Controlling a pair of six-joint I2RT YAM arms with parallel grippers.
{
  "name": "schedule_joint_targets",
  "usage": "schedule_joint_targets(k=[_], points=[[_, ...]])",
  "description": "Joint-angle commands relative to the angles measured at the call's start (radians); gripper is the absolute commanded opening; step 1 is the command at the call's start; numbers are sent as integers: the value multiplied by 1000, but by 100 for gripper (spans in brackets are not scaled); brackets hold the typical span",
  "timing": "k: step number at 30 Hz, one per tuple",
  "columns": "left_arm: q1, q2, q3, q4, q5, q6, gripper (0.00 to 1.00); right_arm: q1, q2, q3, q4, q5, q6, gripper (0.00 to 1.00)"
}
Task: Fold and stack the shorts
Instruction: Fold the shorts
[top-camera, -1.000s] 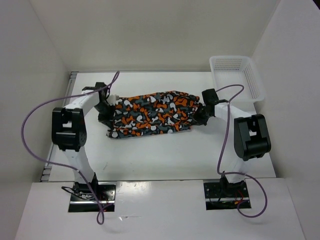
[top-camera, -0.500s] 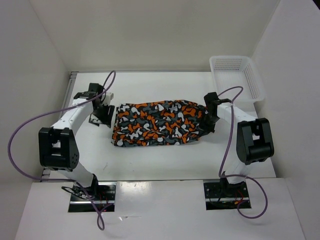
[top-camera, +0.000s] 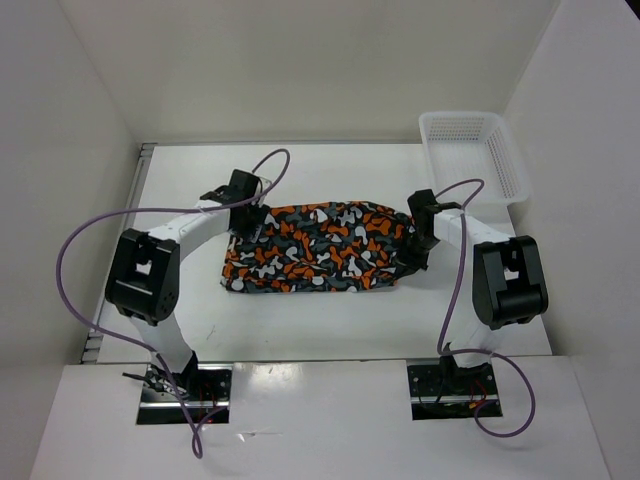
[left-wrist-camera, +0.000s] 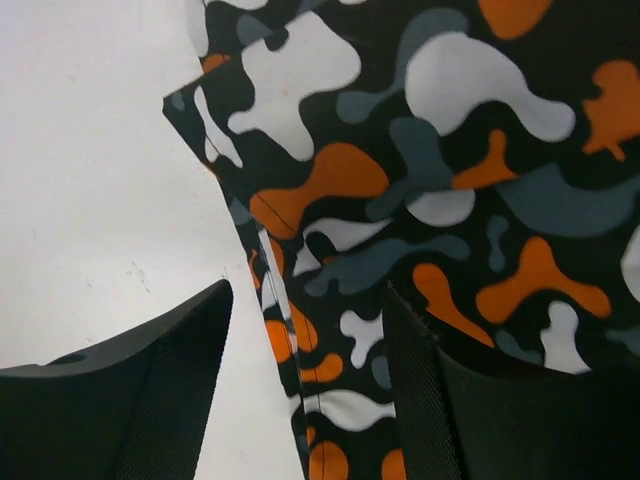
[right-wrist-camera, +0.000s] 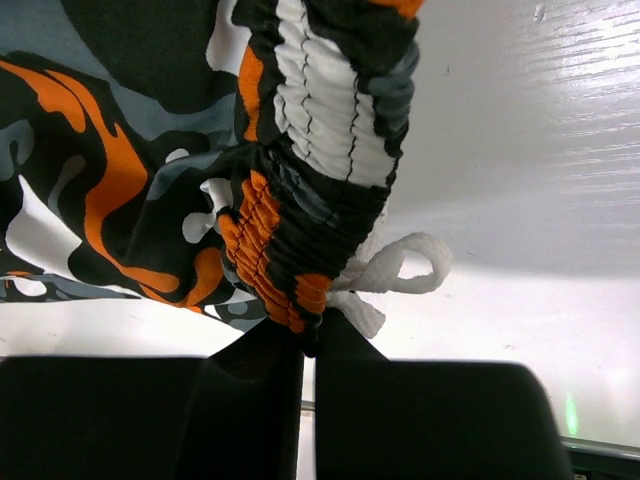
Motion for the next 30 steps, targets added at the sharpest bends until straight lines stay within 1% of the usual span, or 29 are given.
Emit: schedule_joint_targets(k=[1,4,5,7,8,11,12,15,16,18,19,22,23,26,27,30], points=[[5,35,-10,119,-48,3,69,-2,-35,-10,26,-12,10,0],[5,90,-1,143,-67,3,64,-2,-35,-10,26,-12,10,0],[5,116,15,144,-67,3,59,-2,-35,-10,26,-12,10,0],[5,147,30,144,-67,3,53,-2,-35,-10,26,-12,10,0],[5,147,30,134,-67,3,50,-2,-35,-10,26,-12,10,0],[5,156,39,99,-41,3,45,-2,-35,-10,26,-12,1,0],[5,165,39,88,-41,3,40,-2,-35,-10,26,-12,1,0],[5,174,39,78,-32,3,31,-2,-35,-10,26,-12,1,0],[14,174,61,65,-32,3,24,-2,-35,-10,26,-12,1,0],[26,174,102,38,-22,3,19,-2,-35,-10,26,-12,1,0],[27,174,163,1,-10,3,18,-2,-35,-10,26,-12,1,0],[48,174,269,-82,39,3,18,-2,-35,-10,26,-12,1,0],[62,174,342,-99,66,3,18,-2,-35,-10,26,-12,1,0],[91,238,456,-165,117,3,18,-2,-35,-10,26,-12,1,0],[106,257,531,-191,126,3,18,-2,-35,-10,26,-22,-10,0],[144,358,642,-200,171,3,18,-2,-26,-10,36,-33,-19,0]])
